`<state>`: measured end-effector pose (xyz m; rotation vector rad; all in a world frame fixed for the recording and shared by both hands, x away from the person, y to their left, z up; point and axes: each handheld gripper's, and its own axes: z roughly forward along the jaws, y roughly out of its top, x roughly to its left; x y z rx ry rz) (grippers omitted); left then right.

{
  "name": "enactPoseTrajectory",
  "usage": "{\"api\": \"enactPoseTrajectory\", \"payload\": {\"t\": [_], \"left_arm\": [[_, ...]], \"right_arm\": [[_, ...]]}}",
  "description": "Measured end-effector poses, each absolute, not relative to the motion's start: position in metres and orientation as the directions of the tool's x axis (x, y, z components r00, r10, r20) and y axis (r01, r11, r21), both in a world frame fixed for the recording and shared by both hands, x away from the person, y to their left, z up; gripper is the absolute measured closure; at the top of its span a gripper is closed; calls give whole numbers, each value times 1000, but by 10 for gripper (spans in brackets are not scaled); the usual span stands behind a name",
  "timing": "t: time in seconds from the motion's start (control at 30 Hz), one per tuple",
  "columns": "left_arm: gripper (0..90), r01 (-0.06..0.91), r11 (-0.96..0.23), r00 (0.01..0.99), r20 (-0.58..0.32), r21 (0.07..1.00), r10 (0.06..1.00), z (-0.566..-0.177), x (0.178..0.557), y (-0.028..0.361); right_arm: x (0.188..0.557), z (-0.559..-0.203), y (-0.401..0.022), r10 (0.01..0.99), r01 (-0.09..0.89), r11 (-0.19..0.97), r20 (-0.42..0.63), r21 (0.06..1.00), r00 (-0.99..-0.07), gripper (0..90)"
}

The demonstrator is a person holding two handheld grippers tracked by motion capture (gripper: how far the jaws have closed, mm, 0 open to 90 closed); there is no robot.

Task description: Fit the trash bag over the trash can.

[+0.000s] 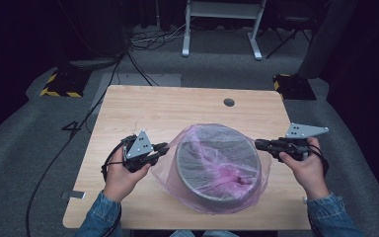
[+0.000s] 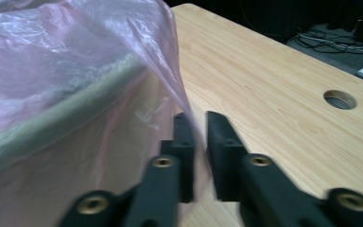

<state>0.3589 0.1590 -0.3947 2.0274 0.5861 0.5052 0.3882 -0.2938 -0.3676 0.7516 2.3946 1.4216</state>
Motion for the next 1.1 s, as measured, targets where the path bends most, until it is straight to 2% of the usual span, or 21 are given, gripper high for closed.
{"api": "enactPoseTrajectory", "payload": {"t": [0.13, 0.3, 0.43, 0.57, 0.63, 0.73, 0.77, 0.8, 0.87, 0.93, 1.1], "left_arm": [[900, 253, -420, 777, 76, 871, 625, -408, 380, 158], [900, 323, -447, 767, 46, 834, 640, -431, 391, 152], [900, 390, -476, 766, 9, 788, 642, -450, 391, 150], [900, 398, -475, 779, -15, 785, 627, -460, 377, 153], [851, 397, -463, 781, -28, 792, 623, -463, 368, 156], [678, 387, -423, 770, -34, 820, 637, -463, 353, 166], [599, 380, -414, 767, -31, 827, 641, -460, 348, 169], [521, 368, -409, 764, -22, 835, 644, -455, 343, 173], [424, 368, -381, 761, -39, 848, 648, -447, 331, 180], [359, 376, -371, 749, -43, 849, 661, -439, 319, 183], [275, 343, -396, 789, -33, 852, 614, -430, 298, 170]], "right_arm": [[402, -374, -282, 568, 293, 385, 25, 875, -822, 892], [426, -403, -277, 602, 379, 395, 76, 837, -795, 900], [436, -433, -280, 645, 460, 437, 87, 773, -759, 900], [430, -452, -294, 670, 499, 449, 90, 741, -736, 900], [423, -457, -303, 677, 506, 440, 96, 742, -730, 900], [410, -462, -318, 692, 515, 435, 91, 739, -716, 900], [405, -462, -323, 695, 516, 427, 95, 743, -713, 876], [400, -461, -328, 695, 511, 422, 94, 749, -713, 814], [391, -456, -336, 690, 479, 408, 81, 777, -719, 632], [381, -448, -344, 692, 445, 370, 78, 815, -717, 494], [353, -417, -354, 679, 346, 339, 27, 875, -734, 316]]}}
